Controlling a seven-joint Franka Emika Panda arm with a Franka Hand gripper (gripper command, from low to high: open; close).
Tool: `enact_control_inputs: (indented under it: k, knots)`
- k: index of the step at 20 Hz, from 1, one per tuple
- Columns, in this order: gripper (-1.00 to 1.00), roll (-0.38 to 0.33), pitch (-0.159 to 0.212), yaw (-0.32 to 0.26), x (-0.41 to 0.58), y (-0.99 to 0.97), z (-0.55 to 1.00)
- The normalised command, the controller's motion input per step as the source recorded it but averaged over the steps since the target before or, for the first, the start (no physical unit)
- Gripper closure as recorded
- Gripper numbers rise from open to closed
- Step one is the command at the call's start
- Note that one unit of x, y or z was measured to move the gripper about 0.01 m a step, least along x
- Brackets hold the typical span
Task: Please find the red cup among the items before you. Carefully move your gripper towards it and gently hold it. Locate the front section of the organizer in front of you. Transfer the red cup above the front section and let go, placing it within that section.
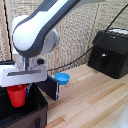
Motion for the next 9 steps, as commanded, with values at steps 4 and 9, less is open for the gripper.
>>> enact_control_inputs:
  k: [4,9]
  knots:
    - [-1.0,-0.032,-0.14,0.127,0.275,-0.21,0.49]
    - [-1.0,-0.121,-0.218,0.13,0.2,-0.37,0.44]
